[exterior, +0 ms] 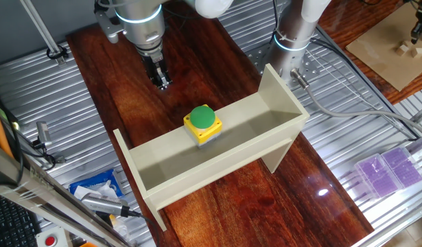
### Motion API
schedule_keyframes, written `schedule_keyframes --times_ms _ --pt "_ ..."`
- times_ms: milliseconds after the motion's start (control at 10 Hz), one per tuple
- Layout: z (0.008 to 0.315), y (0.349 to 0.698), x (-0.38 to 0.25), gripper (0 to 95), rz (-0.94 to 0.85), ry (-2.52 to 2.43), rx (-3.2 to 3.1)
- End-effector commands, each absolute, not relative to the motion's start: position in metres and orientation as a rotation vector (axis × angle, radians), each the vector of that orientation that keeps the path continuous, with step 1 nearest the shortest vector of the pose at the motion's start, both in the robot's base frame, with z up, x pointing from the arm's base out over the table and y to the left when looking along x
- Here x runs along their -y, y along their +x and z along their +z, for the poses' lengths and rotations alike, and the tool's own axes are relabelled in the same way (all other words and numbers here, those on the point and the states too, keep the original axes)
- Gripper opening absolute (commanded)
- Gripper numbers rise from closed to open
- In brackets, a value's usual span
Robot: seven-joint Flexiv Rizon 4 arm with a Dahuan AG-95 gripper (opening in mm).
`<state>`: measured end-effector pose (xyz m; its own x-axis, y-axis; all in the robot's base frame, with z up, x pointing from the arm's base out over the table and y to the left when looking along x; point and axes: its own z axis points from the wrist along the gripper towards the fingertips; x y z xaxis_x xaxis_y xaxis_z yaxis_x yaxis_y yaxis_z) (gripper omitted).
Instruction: Take the object down from the shelf
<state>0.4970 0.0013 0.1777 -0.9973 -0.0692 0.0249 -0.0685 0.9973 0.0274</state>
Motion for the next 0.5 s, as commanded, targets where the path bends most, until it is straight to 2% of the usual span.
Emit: schedule_keyframes --times_ms 100,500 --pt "0.1779 0.4962 -0.0013 0.0 -0.041 0.148 3.121" --pt "0.1779 0.4962 -0.0013 0.0 -0.033 0.192 3.125"
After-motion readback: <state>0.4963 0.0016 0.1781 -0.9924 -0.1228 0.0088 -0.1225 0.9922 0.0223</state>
